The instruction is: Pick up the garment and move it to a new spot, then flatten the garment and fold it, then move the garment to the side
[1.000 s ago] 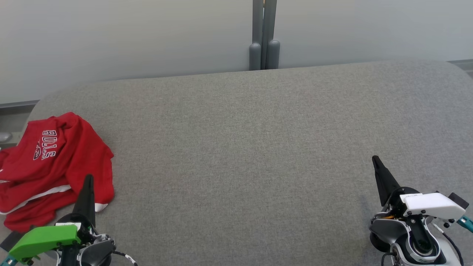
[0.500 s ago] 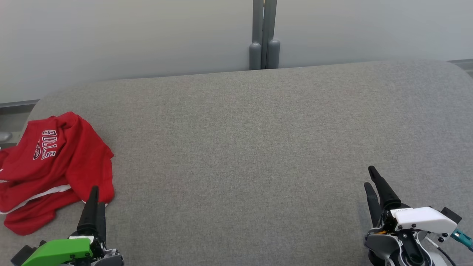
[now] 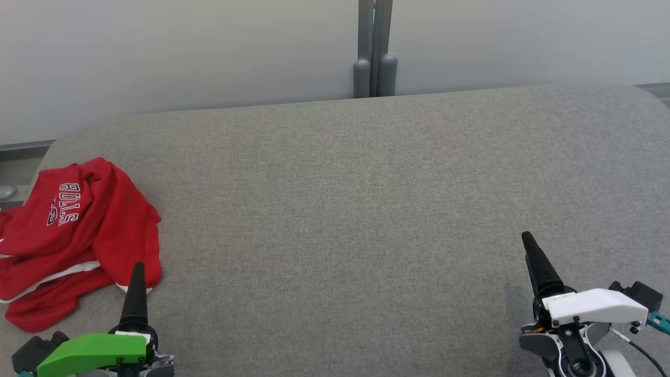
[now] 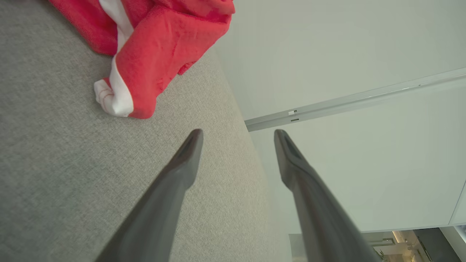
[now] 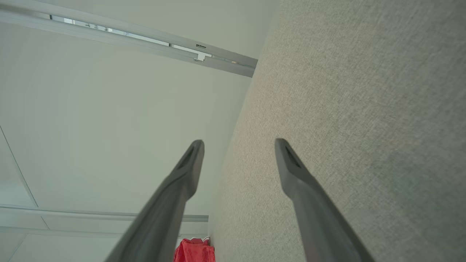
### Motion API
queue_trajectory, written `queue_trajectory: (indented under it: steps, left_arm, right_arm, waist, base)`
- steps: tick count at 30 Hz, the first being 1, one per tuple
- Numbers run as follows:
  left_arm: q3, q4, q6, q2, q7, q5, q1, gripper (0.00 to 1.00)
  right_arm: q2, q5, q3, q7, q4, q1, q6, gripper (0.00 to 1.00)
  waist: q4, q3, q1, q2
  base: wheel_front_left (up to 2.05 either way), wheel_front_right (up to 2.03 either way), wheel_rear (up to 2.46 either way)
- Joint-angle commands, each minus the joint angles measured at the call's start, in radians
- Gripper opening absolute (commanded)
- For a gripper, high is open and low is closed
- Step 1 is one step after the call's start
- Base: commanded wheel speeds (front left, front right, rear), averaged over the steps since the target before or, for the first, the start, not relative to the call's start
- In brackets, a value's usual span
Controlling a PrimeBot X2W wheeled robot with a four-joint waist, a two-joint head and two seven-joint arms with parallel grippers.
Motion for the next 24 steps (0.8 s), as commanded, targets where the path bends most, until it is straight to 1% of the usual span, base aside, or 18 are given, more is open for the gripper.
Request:
queue_trajectory:
  steps: [1, 13, 24]
  left_arm:
    - [-0.005, -0.018, -0.003, 0.009, -0.010, 0.041, -0.007, 1.00]
    - [-0.019, -0.012, -0.004, 0.016, -0.060, 0.303, 0.000, 1.00]
    - [-0.021, 0.004, -0.003, 0.012, -0.101, 0.485, 0.001, 1.00]
  right_arm:
    - [-0.007, -0.042, -0.001, -0.010, -0.021, -0.019, 0.000, 1.00]
    - [-0.014, -0.318, 0.028, -0.053, -0.037, -0.020, 0.000, 1.00]
    - [-0.015, -0.515, 0.046, -0.088, -0.040, -0.020, 0.000, 1.00]
  waist:
    - [0.000, 0.000, 0.0000, 0.0000]
    - [-0.001, 0.004, 0.0000, 0.0000]
    - [-0.001, 0.007, 0.0000, 0.0000]
  base:
    - [0.00, 0.00, 0.00]
    - [0.00, 0.00, 0.00]
    - [0.00, 0.00, 0.00]
